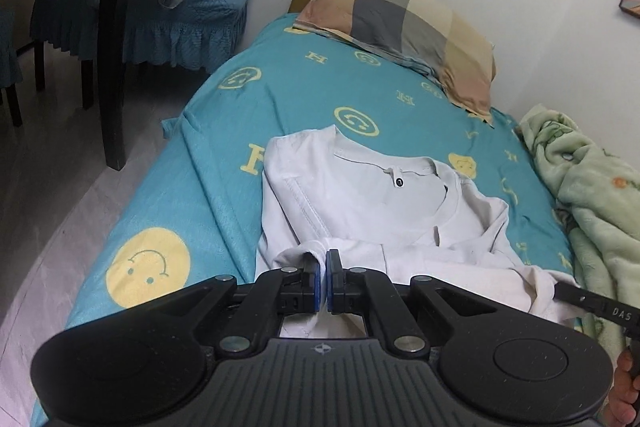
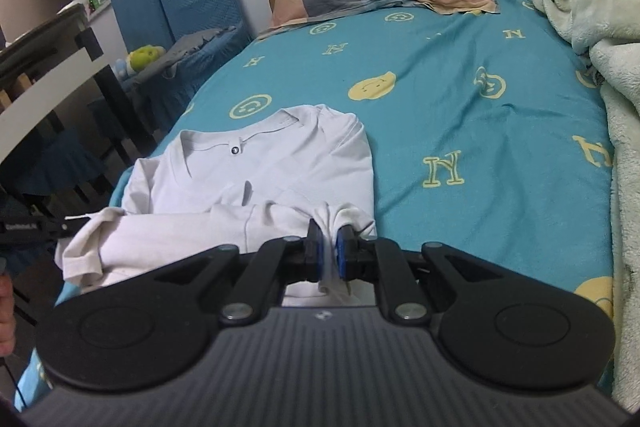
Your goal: Fold clothes
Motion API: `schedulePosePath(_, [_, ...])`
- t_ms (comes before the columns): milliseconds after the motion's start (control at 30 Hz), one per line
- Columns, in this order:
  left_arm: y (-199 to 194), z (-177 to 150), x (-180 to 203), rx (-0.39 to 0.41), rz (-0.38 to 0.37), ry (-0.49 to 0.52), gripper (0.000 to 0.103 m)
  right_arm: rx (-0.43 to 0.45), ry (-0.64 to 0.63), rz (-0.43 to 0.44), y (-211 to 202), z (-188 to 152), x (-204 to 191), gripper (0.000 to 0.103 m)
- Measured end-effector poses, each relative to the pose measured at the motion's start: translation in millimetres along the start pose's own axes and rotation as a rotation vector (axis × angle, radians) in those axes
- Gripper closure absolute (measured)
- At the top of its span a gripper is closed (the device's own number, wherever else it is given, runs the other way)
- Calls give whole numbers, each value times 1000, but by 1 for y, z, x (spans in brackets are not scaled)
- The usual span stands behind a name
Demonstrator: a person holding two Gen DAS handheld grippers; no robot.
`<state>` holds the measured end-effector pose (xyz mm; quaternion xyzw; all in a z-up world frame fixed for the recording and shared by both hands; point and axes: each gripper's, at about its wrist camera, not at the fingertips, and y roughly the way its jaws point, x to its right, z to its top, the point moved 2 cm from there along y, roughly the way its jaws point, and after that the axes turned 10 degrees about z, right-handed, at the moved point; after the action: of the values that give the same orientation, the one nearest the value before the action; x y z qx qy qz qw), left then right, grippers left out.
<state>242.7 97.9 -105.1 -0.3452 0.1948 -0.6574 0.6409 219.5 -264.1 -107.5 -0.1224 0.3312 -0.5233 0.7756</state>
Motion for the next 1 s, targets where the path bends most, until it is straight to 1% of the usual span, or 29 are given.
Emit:
schedulePosePath(33, [-3, 0, 0, -1, -3, -3, 99, -1, 12, 4, 0, 1, 1, 89])
schedulePosePath(67, [-5, 0, 0, -3, -6, -6, 93, -1, 27, 10, -2, 2, 1, 87])
schedulePosePath(100, [-10, 0, 1, -5, -7, -8, 81, -1, 44, 17, -3, 3, 1, 85])
schedulePosePath(133, [-16, 0, 2, -1, -7, -7, 76, 2, 53, 28, -6, 4, 1, 78])
schedulePosePath(167, [-23, -1, 3, 6, -9, 0, 66, 6, 59, 41, -8, 4, 0, 67])
schedulePosePath(200, [-30, -2, 5, 14, -13, 8, 56, 16, 58, 44, -12, 3, -2, 61])
schedulePosePath(233, [-38, -3, 6, 21, -17, 17, 51, 28, 56, 44, -17, 3, -4, 50])
schedulePosePath(267, [-45, -5, 6, 24, -19, 14, 46, 44, 53, 41, -23, 2, -6, 43])
schedulePosePath(333, [-59, -9, 6, 24, -24, 1, 45, 68, 56, 39, -35, 0, -10, 39])
schedulePosePath(400, [-73, -15, 5, 21, -30, -20, 42, 76, 78, 37, -48, -4, -12, 39])
schedulePosePath(467, [-86, -24, 2, -1, -45, -63, 39, 82, 108, 38, -61, -8, -14, 39])
schedulePosePath(533, [-99, -35, 2, -32, -49, -94, 39, 66, 140, 28, -73, -14, -17, 39])
schedulePosePath(600, [-109, -47, 0, -86, -42, -134, 38, 23, 185, 12, -82, -25, -20, 39])
schedulePosePath(633, [-112, -54, -3, -119, -43, -167, 37, 5, 218, 22, -87, -31, -21, 38])
schedulePosePath(733, [-120, -76, -11, -208, -73, -285, 34, -48, 322, 55, -98, -50, -24, 38])
schedulePosePath(800, [-121, -90, -14, -269, -101, -355, 27, -82, 370, 38, -103, -63, -27, 38])
schedulePosePath(833, [-120, -97, -16, -300, -115, -395, 27, -103, 407, 33, -103, -70, -27, 37])
schedulePosePath(867, [-119, -104, -18, -331, -129, -434, 27, -122, 460, 46, -103, -79, -26, 37])
schedulePosePath(933, [-111, -116, -22, -398, -143, -514, 26, -160, 606, 94, -98, -96, -20, 37])
schedulePosePath(1000, [-102, -125, -23, -453, -157, -562, 26, -195, 743, 138, -92, -111, -14, 37])
